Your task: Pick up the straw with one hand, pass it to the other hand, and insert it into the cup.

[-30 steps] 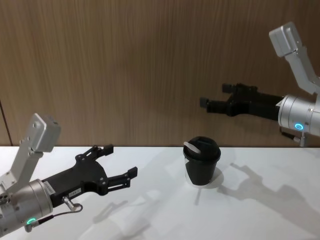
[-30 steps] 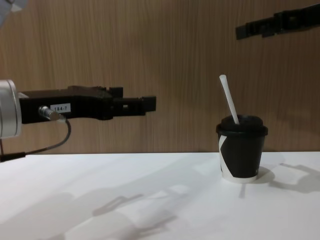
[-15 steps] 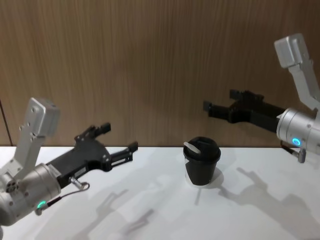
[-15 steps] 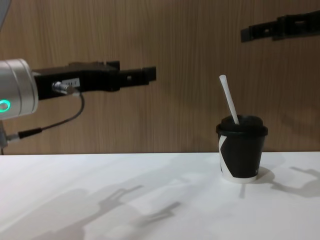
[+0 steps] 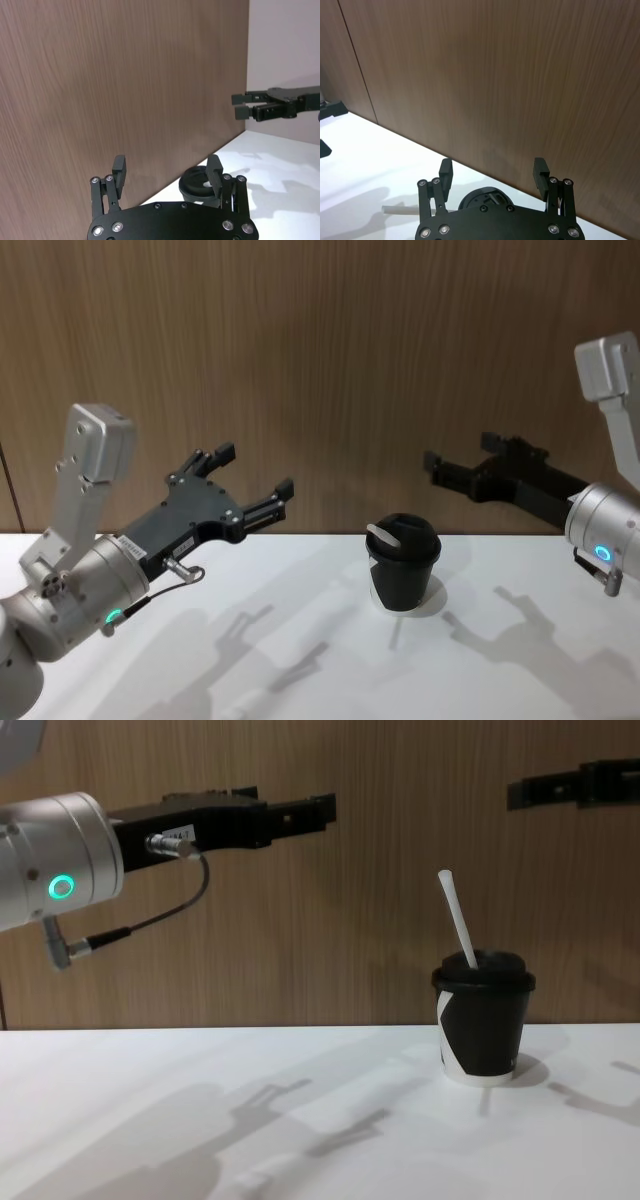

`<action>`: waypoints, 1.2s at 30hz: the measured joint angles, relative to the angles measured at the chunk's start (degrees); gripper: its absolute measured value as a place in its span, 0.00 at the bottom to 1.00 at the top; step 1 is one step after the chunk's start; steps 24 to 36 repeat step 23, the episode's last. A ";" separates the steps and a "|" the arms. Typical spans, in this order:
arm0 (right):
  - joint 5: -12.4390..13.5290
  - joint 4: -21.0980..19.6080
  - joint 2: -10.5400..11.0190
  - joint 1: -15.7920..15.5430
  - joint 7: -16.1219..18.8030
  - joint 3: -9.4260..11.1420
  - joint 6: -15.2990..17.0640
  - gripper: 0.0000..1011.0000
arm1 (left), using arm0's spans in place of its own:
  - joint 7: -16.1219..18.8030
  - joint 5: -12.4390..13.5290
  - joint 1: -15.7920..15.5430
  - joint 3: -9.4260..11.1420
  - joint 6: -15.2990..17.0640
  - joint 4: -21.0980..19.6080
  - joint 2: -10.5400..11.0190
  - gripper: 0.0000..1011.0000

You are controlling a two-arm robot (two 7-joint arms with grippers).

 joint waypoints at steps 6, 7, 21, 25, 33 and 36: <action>-0.06 -1.27 0.10 -1.78 -1.23 0.95 -0.59 0.99 | 0.59 0.24 -0.71 0.33 -0.74 0.41 -0.68 0.99; -0.07 -1.38 0.11 -1.92 -1.33 1.02 -0.65 0.99 | 0.70 0.28 -0.83 0.40 -0.85 0.47 -0.80 0.99; -0.15 -2.55 0.19 -3.45 -2.41 1.89 -1.27 0.99 | 1.26 0.46 -1.50 0.70 -1.52 0.84 -1.44 0.99; -0.16 -2.61 0.20 -3.54 -2.45 1.93 -1.30 0.99 | 1.30 0.48 -1.53 0.72 -1.56 0.86 -1.48 0.99; -0.16 -2.61 0.20 -3.54 -2.45 1.93 -1.30 0.99 | 1.30 0.48 -1.53 0.72 -1.56 0.86 -1.48 0.99; -0.16 -2.61 0.20 -3.54 -2.45 1.93 -1.30 0.99 | 1.30 0.48 -1.53 0.72 -1.56 0.86 -1.48 0.99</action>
